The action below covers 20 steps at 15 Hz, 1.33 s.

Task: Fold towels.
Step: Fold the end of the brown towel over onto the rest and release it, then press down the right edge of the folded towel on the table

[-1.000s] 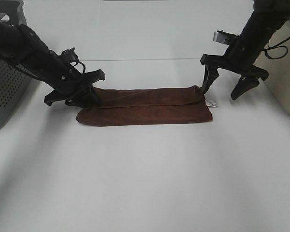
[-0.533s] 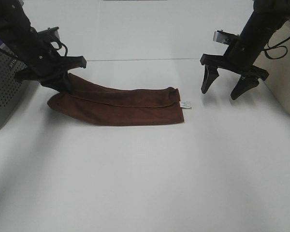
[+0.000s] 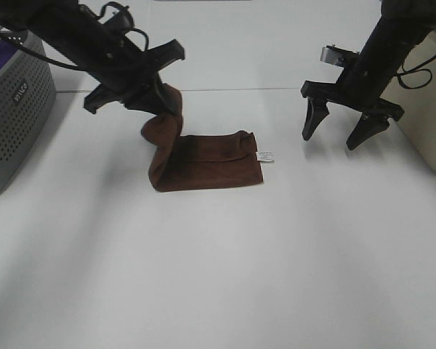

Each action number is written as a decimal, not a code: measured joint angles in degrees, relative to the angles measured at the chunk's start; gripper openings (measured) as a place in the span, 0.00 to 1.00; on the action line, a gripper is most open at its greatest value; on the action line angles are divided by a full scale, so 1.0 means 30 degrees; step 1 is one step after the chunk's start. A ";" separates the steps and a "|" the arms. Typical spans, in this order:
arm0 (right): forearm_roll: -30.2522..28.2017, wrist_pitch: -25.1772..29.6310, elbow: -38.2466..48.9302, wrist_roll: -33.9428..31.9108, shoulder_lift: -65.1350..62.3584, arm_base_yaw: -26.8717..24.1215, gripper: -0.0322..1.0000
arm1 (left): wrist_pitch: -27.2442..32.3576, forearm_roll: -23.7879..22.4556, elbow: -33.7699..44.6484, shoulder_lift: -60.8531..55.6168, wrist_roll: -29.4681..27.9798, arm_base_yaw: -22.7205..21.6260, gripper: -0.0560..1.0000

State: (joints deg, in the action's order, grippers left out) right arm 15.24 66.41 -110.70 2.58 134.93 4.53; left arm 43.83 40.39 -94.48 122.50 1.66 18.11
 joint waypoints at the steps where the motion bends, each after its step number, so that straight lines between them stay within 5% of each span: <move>1: 0.0000 0.0000 0.0000 0.0000 0.0000 0.0000 0.79 | -0.0573 0.0344 -0.0554 0.0630 -0.0363 0.0611 0.12; 6: 0.0019 0.0000 0.0000 0.0000 0.0000 0.0000 0.79 | -0.1070 0.0649 -0.5138 0.4374 -0.3304 0.1719 0.21; 10: 0.0134 0.0000 0.0000 0.0000 0.0000 0.0000 0.79 | -0.0611 0.2235 -0.7200 0.5061 -0.2636 0.2082 0.62; 13: 0.1031 0.0057 0.0000 0.0191 0.0000 0.0000 0.79 | 0.0840 0.2177 -0.8862 0.5080 -0.1184 0.2005 0.71; 20: 1.3216 0.0554 0.0000 0.7983 -0.0172 0.1127 0.78 | 0.3648 -0.2235 -1.1249 0.5080 -0.0707 -0.0611 0.72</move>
State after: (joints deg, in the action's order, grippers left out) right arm 54.89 68.07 -110.70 26.53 134.42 7.91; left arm 54.77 33.69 -128.23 137.74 -0.46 16.27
